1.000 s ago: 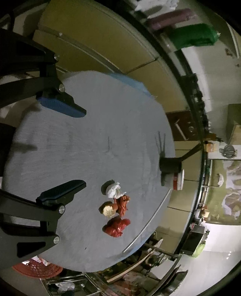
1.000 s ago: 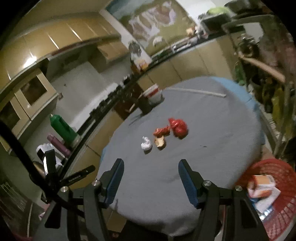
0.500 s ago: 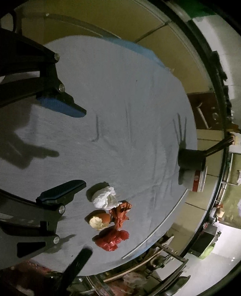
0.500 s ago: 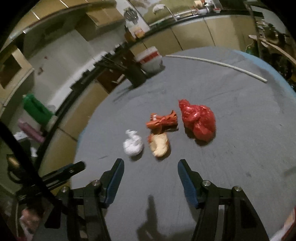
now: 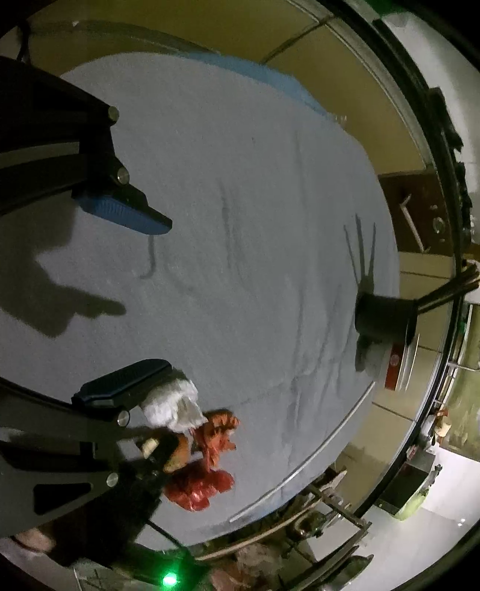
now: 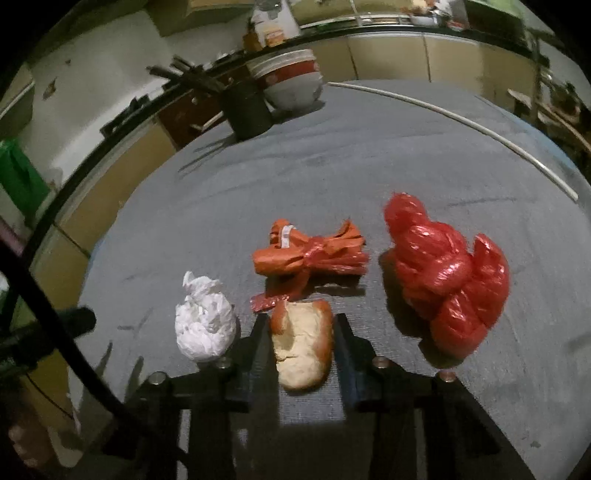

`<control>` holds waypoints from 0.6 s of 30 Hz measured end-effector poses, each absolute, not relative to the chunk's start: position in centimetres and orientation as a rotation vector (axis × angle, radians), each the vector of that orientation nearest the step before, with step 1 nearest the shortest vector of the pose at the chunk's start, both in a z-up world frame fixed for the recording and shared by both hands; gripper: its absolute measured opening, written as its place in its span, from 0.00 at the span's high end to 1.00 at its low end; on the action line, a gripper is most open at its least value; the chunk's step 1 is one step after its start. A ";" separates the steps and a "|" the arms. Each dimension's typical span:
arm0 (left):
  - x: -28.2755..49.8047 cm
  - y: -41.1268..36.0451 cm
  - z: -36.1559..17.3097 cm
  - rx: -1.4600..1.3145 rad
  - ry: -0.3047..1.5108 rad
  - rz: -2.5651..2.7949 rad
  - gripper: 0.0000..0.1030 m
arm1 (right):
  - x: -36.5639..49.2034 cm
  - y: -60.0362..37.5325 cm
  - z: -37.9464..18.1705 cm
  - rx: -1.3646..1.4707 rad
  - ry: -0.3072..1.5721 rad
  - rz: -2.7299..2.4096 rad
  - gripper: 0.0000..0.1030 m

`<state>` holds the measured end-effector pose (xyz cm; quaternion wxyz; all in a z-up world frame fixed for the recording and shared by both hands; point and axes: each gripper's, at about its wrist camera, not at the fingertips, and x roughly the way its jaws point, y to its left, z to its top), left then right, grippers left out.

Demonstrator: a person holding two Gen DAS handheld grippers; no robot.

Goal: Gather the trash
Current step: 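Grasp the white tissue with the left tool while the right tool grasps the orange peel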

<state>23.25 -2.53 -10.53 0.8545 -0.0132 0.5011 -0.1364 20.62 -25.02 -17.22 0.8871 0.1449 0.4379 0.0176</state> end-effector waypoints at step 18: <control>24.2 -12.6 -14.8 0.023 1.126 -0.369 0.37 | 9.5 -29.9 -15.3 0.397 0.816 0.051 0.73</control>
